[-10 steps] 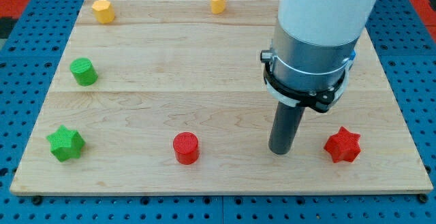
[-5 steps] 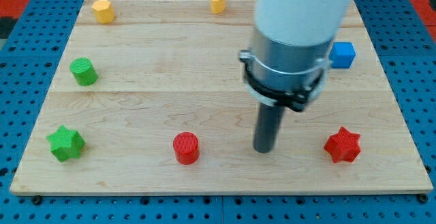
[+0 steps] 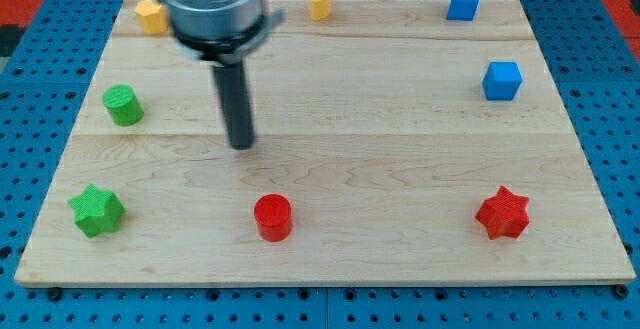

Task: Slightly tap on the red circle

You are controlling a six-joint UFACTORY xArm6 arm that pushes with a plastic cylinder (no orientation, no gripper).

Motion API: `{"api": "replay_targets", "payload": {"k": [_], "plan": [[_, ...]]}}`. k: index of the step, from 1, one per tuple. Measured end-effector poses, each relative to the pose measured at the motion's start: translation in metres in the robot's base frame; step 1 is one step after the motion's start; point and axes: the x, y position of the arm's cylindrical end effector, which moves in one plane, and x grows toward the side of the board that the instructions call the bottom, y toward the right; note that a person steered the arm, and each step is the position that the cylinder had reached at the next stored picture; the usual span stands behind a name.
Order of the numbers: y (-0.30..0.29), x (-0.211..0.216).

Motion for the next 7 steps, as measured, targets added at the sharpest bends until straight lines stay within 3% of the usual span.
{"api": "replay_targets", "payload": {"k": [1,2,6,7], "plan": [[-0.018,0.05],[-0.022,0.071],[0.034,0.107],[0.021,0.107]]}}
